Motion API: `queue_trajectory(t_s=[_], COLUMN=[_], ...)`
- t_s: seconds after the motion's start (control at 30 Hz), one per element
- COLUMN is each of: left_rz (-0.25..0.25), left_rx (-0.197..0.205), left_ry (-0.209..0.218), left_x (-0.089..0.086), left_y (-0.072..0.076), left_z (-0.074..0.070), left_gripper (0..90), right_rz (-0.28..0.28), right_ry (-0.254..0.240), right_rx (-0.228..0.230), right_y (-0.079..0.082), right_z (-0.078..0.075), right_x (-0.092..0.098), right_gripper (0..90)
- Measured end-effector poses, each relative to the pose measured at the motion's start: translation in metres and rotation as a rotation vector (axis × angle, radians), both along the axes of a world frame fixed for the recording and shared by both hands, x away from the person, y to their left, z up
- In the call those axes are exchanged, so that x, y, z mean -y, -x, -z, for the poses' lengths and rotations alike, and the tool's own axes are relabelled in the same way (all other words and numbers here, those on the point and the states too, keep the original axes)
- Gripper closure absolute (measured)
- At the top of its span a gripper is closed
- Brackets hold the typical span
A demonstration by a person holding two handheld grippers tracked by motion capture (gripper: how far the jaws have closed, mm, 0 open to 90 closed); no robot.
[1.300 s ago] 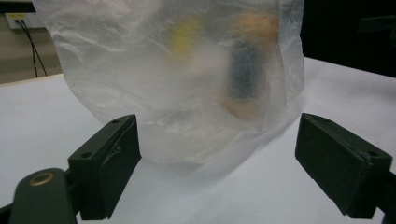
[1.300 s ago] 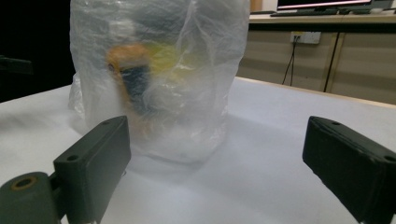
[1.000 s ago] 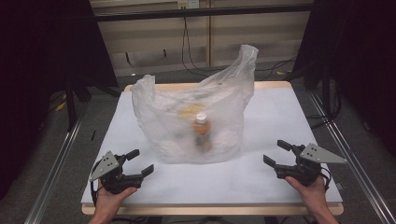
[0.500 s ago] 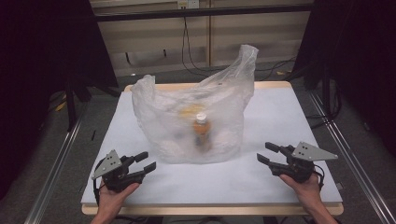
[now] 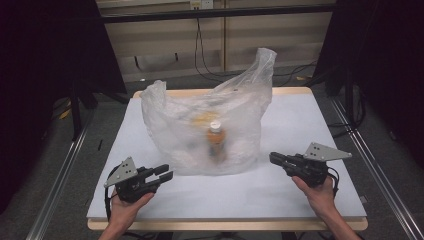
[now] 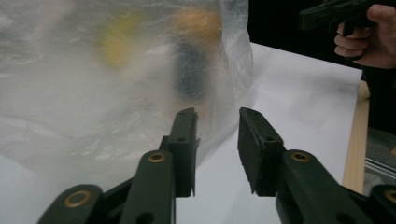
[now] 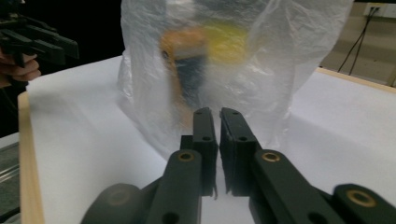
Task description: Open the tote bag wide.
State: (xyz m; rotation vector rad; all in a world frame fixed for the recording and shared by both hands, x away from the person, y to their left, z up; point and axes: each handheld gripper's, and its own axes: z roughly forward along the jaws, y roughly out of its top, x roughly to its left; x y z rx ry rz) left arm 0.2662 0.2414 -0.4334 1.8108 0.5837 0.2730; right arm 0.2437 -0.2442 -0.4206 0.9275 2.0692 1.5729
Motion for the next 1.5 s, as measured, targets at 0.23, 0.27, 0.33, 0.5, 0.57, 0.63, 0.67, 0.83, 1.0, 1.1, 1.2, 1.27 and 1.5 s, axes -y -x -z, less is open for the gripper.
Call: queue_trajectory(t_s=[0.23, 0.27, 0.33, 0.5, 0.57, 0.63, 0.67, 0.83, 1.0, 1.1, 1.2, 1.27, 1.5], left_rz=[0.046, 0.063, 0.07, 0.079, 0.09, 0.097, 0.103, 0.106, 0.11, 0.109, 0.113, 0.113, 0.115], left_rx=[-0.03, -0.017, -0.018, -0.024, -0.033, -0.037, -0.041, -0.031, -0.023, -0.017, -0.012, -0.014, 0.012], left_ry=[0.015, 0.008, 0.021, 0.011, 0.033, 0.032, 0.039, 0.03, 0.037, 0.045, 0.061, 0.062, 0.08], left_x=[0.0, 0.001, 0.003, 0.008, 0.009, 0.011, 0.012, 0.018, 0.025, 0.028, 0.033, 0.036, 0.044], left_y=[-0.009, -0.011, -0.013, -0.02, -0.023, -0.026, -0.027, -0.034, -0.042, -0.049, -0.054, -0.057, -0.068], left_z=[-0.007, -0.009, -0.01, -0.013, -0.014, -0.016, -0.018, -0.023, -0.03, -0.034, -0.036, -0.037, -0.051], left_gripper=[79.1, 84.5, 86.1, 89.2, 90.0, 90.0, 90.0, 90.0, 90.0, 90.0, 90.0, 90.0, 90.0], right_rz=[-0.034, -0.066, -0.067, -0.113, -0.128, -0.136, -0.136, -0.144, -0.151, -0.154, -0.152, -0.148, -0.152], right_ry=[-0.025, -0.038, -0.039, -0.057, -0.065, -0.067, -0.068, -0.062, -0.087, -0.084, -0.084, -0.082, -0.067], right_rx=[-0.019, -0.024, -0.028, -0.046, -0.047, -0.047, -0.048, -0.044, -0.018, -0.008, 0.001, 0.006, 0.009], right_y=[-0.01, -0.015, -0.016, -0.029, -0.032, -0.035, -0.037, -0.045, -0.051, -0.057, -0.063, -0.068, -0.085], right_z=[-0.012, -0.015, -0.015, -0.023, -0.027, -0.031, -0.033, -0.043, -0.056, -0.065, -0.071, -0.074, -0.083], right_x=[-0.012, -0.018, -0.02, -0.032, -0.035, -0.038, -0.04, -0.048, -0.053, -0.056, -0.058, -0.06, -0.07], right_gripper=[90.0, 90.0, 90.0, 90.0, 90.0, 90.0, 90.0, 90.0, 90.0, 90.0, 90.0, 90.0, 90.0])
